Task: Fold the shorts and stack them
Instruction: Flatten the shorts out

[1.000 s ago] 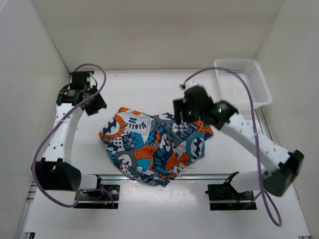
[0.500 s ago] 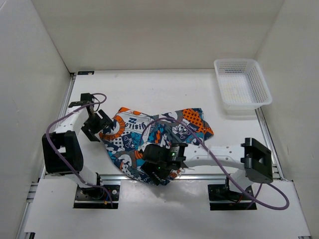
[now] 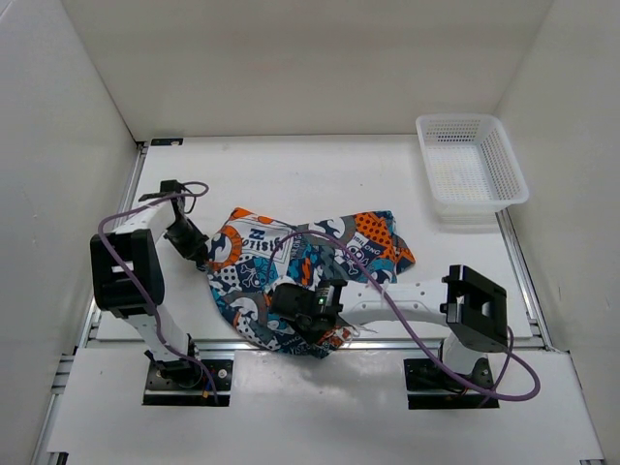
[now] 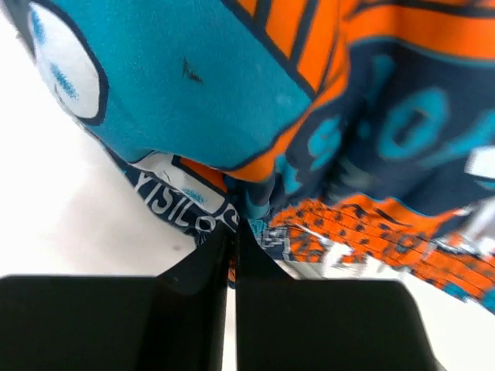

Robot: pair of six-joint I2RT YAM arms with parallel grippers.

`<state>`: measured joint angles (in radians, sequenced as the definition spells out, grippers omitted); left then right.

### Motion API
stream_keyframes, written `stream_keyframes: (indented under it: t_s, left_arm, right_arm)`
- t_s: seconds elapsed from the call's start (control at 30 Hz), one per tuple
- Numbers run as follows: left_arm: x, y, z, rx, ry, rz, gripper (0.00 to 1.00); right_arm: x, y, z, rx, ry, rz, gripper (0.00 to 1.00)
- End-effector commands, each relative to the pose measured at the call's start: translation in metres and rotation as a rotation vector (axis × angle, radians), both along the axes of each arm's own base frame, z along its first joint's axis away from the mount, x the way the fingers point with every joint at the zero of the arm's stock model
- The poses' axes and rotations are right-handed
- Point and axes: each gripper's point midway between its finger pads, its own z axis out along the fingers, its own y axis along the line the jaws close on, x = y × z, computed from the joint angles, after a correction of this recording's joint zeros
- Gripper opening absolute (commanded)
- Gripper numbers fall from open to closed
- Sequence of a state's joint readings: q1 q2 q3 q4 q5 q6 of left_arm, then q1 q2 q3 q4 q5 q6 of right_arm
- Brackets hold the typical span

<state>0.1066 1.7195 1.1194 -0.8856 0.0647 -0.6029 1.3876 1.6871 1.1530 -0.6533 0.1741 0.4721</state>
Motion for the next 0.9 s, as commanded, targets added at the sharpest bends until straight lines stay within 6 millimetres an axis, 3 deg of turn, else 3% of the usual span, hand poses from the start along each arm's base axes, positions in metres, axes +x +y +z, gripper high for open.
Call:
stream_keyframes:
  t_s: [0.0,0.07,0.1,0.17,0.2,0.23,0.27,0.3,0.33,0.37,0.4,0.43,0.47,0.5,0.53,0.57,0.63,0.67,0.7,0.73,0.77,0.8,0.83,0.87]
  left_arm:
    - [0.016,0.001,0.010,0.002,-0.058,-0.008,0.10]
    - [0.025,0.003,0.026,-0.006,-0.106,0.011,0.10]
    - [0.031,0.001,0.034,-0.018,-0.134,0.008,0.10]
    - [0.049,-0.002,0.063,-0.040,-0.200,0.031,0.10]
    - [0.070,-0.006,0.087,-0.053,-0.277,0.024,0.10]
    - [0.078,-0.012,0.103,-0.065,-0.310,0.026,0.10]
    - [0.089,-0.015,0.119,-0.088,-0.344,0.016,0.10]
    - [0.099,-0.022,0.134,-0.102,-0.378,-0.004,0.10]
    - [0.117,-0.028,0.177,-0.107,-0.468,-0.029,0.10]
    - [0.127,-0.028,0.191,-0.105,-0.489,-0.030,0.10]
    - [0.132,-0.029,0.213,-0.112,-0.532,-0.037,0.10]
    - [0.143,-0.032,0.260,-0.106,-0.650,-0.055,0.10]
    - [0.143,-0.032,0.287,-0.100,-0.722,-0.061,0.10]
    - [0.142,-0.033,0.311,-0.095,-0.785,-0.065,0.10]
    - [0.139,-0.034,0.334,-0.098,-0.843,-0.075,0.10]
    - [0.130,-0.034,0.372,-0.084,-0.941,-0.090,0.10]
    - [0.116,-0.038,0.399,-0.088,-1.015,-0.119,0.10]
    - [0.109,-0.039,0.397,-0.083,-1.010,-0.126,0.10]
    - [0.094,-0.039,0.409,-0.078,-1.053,-0.130,0.10]
    - [0.087,-0.039,0.406,-0.070,-1.051,-0.141,0.10]
    - [0.084,-0.039,0.374,-0.073,-0.976,-0.143,0.10]
    - [0.069,-0.040,0.374,-0.065,-0.994,-0.152,0.10]
    - [0.062,-0.040,0.358,-0.070,-0.956,-0.149,0.10]
    - [0.056,-0.040,0.311,-0.077,-0.847,-0.151,0.10]
  right_arm:
    - [0.037,-0.007,0.026,-0.011,-0.122,-0.097,0.00]
    - [0.060,-0.027,0.036,-0.064,-0.184,-0.112,0.00]
    - [0.090,-0.039,0.050,-0.063,-0.234,-0.176,0.00]
    - [0.128,-0.051,0.078,-0.040,-0.300,-0.210,0.00]
    - [0.161,-0.071,0.090,-0.044,-0.325,-0.296,0.00]
    - [0.180,-0.078,0.102,-0.031,-0.347,-0.327,0.00]
    - [0.225,-0.095,0.135,0.001,-0.426,-0.400,0.00]
    - [0.246,-0.106,0.157,0.019,-0.474,-0.440,0.00]
    - [0.269,-0.114,0.174,0.037,-0.514,-0.475,0.00]
    - [0.300,-0.138,0.191,0.012,-0.562,-0.518,0.00]
    - [0.323,-0.140,0.249,0.102,-0.670,-0.564,0.00]
    - [0.337,-0.149,0.271,0.107,-0.722,-0.596,0.00]
    - [0.349,-0.163,0.299,0.139,-0.777,-0.636,0.00]
    - [0.352,-0.171,0.329,0.178,-0.837,-0.661,0.00]
    - [0.351,-0.177,0.373,0.261,-0.912,-0.690,0.00]
    - [0.351,-0.177,0.390,0.294,-0.950,-0.691,0.00]
    - [0.335,-0.188,0.426,0.363,-1.032,-0.693,0.00]
    - [0.332,-0.176,0.419,0.378,-1.034,-0.662,0.00]
    - [0.327,-0.176,0.415,0.363,-1.043,-0.647,0.00]
    - [0.308,-0.177,0.422,0.400,-1.062,-0.635,0.00]
    - [0.304,-0.175,0.414,0.395,-1.066,-0.625,0.00]
    - [0.293,-0.178,0.375,0.337,-1.020,-0.604,0.00]
    - [0.284,-0.174,0.354,0.324,-0.989,-0.590,0.00]
    - [0.276,-0.174,0.331,0.303,-0.959,-0.585,0.01]
